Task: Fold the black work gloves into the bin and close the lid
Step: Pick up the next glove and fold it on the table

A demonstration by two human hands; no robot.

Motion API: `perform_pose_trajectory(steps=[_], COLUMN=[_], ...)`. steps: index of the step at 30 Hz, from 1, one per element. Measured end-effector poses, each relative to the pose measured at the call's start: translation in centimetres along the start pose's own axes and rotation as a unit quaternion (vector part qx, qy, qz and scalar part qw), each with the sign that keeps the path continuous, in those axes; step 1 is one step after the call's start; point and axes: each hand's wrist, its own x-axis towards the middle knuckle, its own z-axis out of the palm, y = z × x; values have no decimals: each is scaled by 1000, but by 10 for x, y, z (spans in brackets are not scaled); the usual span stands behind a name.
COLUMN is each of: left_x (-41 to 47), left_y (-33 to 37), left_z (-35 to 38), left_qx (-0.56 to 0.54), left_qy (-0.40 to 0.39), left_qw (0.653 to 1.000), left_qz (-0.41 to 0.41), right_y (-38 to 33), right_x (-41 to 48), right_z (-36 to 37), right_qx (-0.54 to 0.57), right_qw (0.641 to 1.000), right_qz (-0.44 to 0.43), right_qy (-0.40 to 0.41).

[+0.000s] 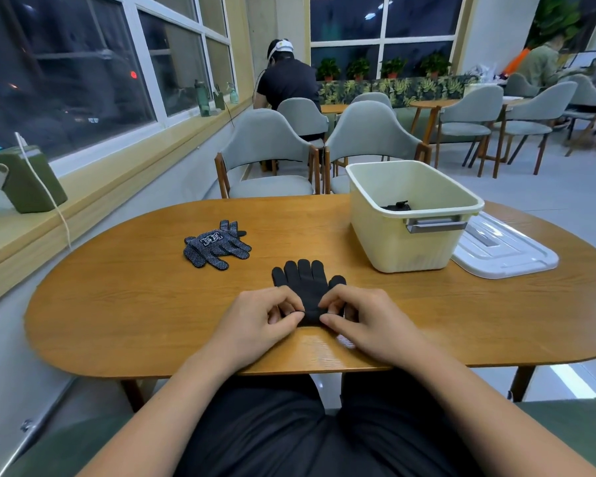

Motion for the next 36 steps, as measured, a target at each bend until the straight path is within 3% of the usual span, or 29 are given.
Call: perform_pose_trajectory(steps=[5,12,15,18,20,26,36], left_x=[5,8,7,4,1,-1,-1], left_y=[-4,-2,-1,0,1,2,-1], left_z=[1,6,8,9,9,8,8], left_qx=[-7,14,42,65,78,64,39], left_qy=[0,22,31,38,39,34,20], left_qw=[999,998,998,997,995,996,999], left_qz=[-32,-51,-41,25,57,53,22], right_y=[-1,3,1,2,1,-1,-4], right_x=[6,15,18,19,16,8,9], right_z=[0,10,14,18,22,19,16], right_qx=[15,-74,-126,-155,-154,-131,-125], right_qw=[999,995,991,985,984,986,991], right_qz=[37,51,26,-40,-58,-75,-32], right_qy=[-12,34,41,72,71,76,26])
